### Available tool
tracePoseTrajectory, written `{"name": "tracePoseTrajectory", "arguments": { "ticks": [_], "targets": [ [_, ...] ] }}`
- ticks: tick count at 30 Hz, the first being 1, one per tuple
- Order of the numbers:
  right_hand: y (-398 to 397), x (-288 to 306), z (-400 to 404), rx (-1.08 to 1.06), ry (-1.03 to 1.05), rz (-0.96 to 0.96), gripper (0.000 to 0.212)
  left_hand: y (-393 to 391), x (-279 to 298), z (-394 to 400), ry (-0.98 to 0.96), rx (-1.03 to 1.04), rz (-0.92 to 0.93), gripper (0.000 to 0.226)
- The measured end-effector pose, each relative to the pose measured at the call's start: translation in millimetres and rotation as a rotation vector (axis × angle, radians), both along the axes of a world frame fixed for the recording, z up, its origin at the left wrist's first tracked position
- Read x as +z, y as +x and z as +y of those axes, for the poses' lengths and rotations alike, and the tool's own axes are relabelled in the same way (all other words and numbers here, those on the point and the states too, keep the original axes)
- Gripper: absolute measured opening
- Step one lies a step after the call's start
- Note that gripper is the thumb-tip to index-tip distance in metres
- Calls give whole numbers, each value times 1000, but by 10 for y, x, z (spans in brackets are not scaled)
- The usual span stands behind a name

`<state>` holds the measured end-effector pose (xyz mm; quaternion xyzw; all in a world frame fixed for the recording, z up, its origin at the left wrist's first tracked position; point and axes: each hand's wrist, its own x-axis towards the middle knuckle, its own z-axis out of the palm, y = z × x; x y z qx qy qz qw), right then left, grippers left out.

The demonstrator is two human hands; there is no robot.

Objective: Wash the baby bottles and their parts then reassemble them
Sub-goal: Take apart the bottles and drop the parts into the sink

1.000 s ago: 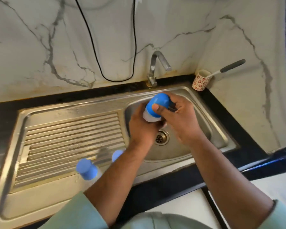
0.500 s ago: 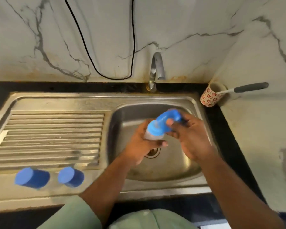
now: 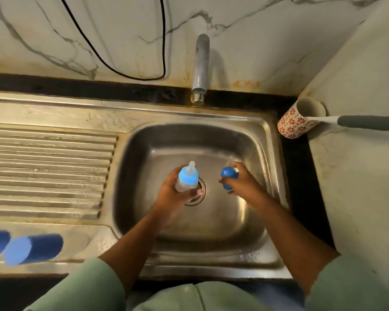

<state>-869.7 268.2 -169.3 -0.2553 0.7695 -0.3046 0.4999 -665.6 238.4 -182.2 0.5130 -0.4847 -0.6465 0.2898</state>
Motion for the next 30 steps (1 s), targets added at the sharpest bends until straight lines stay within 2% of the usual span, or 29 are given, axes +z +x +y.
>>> {"name": "tracePoseTrajectory", "arguments": {
  "ticks": [2, 6, 8, 10, 14, 17, 27, 30],
  "targets": [
    [-97, -246, -21, 229, 124, 274, 61, -27, -91, -19, 27, 0, -64, 64],
    [-197, -454, -51, 713, 343, 676, 38, -90, -191, -56, 55, -82, -135, 60],
    [-156, -572, 2, 986, 455, 851, 34, -116, -243, -64, 42, -117, -166, 61],
    [-92, -694, 97, 1160, 495, 949, 32, -134, -276, -58, 31, -134, -193, 61],
    [-45, -838, 246, 1233, 550, 955, 32, -137, -283, -45, 37, -166, -255, 58],
    [14, -855, 295, 1213, 580, 978, 32, -119, -249, -25, 51, -184, -273, 58],
    [-5, -692, 349, 1119, 449, 1018, 40, 20, -93, 149, 53, -221, -332, 61],
    [-11, -624, 419, 1094, 428, 999, 58, 44, -35, 197, 36, -214, -327, 61]
  ]
}}
